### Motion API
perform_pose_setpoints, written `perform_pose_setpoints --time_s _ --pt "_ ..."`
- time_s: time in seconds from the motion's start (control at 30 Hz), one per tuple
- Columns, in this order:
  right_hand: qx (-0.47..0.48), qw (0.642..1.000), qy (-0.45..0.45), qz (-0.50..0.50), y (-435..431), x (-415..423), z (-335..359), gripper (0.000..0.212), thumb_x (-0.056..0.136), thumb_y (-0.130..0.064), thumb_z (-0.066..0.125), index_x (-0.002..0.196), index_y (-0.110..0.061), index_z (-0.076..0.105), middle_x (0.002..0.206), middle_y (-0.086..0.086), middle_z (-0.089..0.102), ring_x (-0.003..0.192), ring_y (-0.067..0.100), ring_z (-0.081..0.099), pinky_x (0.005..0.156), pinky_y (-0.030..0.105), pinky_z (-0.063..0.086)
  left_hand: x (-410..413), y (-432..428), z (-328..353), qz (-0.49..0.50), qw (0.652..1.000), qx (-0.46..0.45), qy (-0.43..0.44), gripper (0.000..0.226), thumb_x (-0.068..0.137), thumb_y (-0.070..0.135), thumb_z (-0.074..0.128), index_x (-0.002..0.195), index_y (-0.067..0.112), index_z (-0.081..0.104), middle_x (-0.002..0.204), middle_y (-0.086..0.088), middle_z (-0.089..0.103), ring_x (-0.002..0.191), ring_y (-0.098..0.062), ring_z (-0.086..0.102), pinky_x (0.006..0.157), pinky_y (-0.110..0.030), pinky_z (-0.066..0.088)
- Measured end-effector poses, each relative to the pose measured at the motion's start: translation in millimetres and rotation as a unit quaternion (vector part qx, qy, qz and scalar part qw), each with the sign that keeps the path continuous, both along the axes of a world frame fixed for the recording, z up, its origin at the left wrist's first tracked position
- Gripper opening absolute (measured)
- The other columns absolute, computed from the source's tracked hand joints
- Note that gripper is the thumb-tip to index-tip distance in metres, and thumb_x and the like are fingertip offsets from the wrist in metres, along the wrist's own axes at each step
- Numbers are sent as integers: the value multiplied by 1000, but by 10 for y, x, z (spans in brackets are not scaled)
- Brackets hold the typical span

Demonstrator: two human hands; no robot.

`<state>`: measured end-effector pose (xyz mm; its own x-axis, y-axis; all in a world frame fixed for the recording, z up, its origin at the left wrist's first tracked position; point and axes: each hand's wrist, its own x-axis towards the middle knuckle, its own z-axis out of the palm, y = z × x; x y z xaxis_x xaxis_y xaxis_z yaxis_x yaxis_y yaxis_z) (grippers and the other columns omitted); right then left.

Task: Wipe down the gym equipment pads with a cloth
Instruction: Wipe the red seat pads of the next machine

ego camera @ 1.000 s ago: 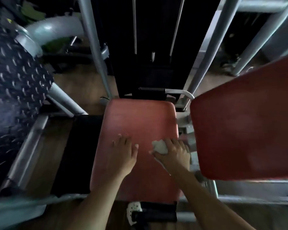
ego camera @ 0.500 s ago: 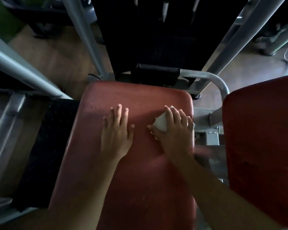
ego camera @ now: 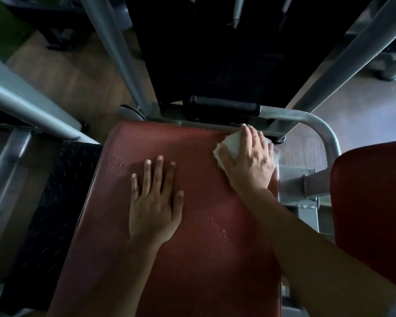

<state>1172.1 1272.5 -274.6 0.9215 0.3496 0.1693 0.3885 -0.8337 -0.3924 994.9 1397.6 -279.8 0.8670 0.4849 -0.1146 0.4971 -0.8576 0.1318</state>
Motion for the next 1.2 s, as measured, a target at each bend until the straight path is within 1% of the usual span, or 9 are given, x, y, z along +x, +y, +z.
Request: perform_pose_setpoints --time_s 0.17,0.3,0.4,0.6,0.77,0.9,1.0,1.1,1.2 --pt "-4 981 -30 190 -217 -457 32 70 86 -62 47 134 -11 52 139 6 53 132 26 45 112 49 30 0 26 20 -8 1000 -12 -2 62 94 45 18 151 23 8 160 -3 0 147 -21 -8 118 -48 -1" --pt "-29 993 -23 111 -365 -398 54 70 86 -65 45 134 -14 51 140 4 52 133 25 43 109 47 35 -31 52 37 -18 999 -27 -10 62 93 41 23 151 22 11 160 -4 4 147 -21 -6 117 -47 0" --pt "-36 997 4 73 -120 -140 86 69 88 -65 40 133 -13 50 141 3 50 133 27 42 109 48 29 -109 173 32 9 1000 -20 0 66 93 49 19 151 21 8 160 -5 1 147 -22 -7 118 -48 -3" --pt "-30 980 22 195 621 -480 119 68 89 -60 42 137 -13 48 144 7 47 137 29 36 114 49 23 -567 641 41 -9 1000 -20 -4 70 93 53 19 151 15 12 159 -9 5 147 -27 1 118 -50 11" --pt "-31 968 46 243 590 -592 189 71 94 -60 25 149 -15 27 156 5 27 146 24 19 118 49 16 -635 678 60 -31 999 -36 -11 69 93 51 20 151 14 11 159 -8 4 147 -26 0 119 -44 5" --pt "10 991 45 129 116 -490 150 71 96 -59 14 151 -15 19 159 2 15 147 18 9 120 43 6 -477 571 175 12 996 -72 -54 71 91 50 23 149 10 19 159 -10 10 147 -26 1 118 -49 11" --pt "-23 997 63 38 -286 -450 25 69 97 -54 17 151 -12 19 159 5 16 147 18 3 121 40 2 -70 404 363 -6 987 -86 -138 63 92 44 32 145 10 31 156 -12 22 145 -29 17 115 -50 19" --pt "-69 995 49 54 -404 -454 -64 65 97 -48 20 151 -11 19 159 8 14 147 18 1 120 35 -3 453 218 402 -81 978 -75 -179 56 92 40 39 141 12 41 150 -14 34 139 -31 31 112 -51 24" --pt "-69 995 38 55 -396 -453 -101 63 97 -43 22 151 -12 19 159 8 13 147 18 1 120 34 -4 820 50 287 -127 983 -33 -128 50 89 45 43 133 24 53 143 -10 47 135 -34 36 106 -56 31"
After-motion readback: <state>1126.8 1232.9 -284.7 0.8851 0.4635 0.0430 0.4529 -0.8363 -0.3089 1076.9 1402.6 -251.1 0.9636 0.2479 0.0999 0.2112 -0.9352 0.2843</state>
